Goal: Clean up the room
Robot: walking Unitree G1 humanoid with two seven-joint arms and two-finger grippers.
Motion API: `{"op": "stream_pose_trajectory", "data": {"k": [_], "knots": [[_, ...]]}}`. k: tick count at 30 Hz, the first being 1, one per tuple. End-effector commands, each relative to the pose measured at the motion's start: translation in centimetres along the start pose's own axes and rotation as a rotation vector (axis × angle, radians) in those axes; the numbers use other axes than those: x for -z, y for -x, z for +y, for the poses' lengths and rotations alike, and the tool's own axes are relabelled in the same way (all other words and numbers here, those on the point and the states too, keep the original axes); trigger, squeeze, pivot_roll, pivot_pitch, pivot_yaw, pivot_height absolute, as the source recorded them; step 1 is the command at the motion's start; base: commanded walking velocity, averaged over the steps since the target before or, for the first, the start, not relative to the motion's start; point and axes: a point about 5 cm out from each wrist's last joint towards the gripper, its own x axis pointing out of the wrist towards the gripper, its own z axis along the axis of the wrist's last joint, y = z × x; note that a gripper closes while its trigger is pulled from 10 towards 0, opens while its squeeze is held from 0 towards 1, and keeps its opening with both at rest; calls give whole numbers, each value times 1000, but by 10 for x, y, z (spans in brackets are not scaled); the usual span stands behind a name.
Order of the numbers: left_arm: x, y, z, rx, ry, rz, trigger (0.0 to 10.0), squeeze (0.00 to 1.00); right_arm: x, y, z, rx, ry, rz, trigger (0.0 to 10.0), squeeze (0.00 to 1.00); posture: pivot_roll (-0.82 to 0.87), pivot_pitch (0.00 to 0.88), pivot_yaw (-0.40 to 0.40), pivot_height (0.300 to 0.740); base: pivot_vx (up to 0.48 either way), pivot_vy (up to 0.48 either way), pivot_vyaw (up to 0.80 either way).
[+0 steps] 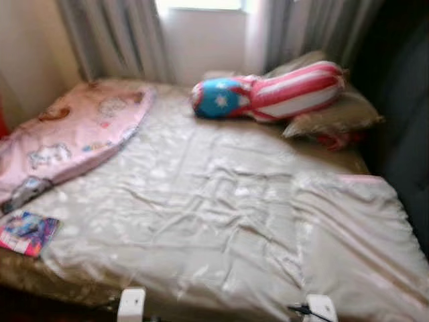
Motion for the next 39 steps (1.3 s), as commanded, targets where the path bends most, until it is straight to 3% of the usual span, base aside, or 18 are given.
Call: {"op": "stream_pose_trajectory", "data": {"k": [1, 39], "knots": [[-5, -2, -7, 12, 11, -11, 10000, 0, 6, 3, -13, 34, 4, 19, 10000, 0, 17, 0, -33, 740, 0, 480, 0], [-7, -2, -7, 10, 20, -17, 10000, 0, 7, 3, -12, 32, 11, 22, 10000, 0, 18, 0, -37, 740, 0, 480, 0]]}}
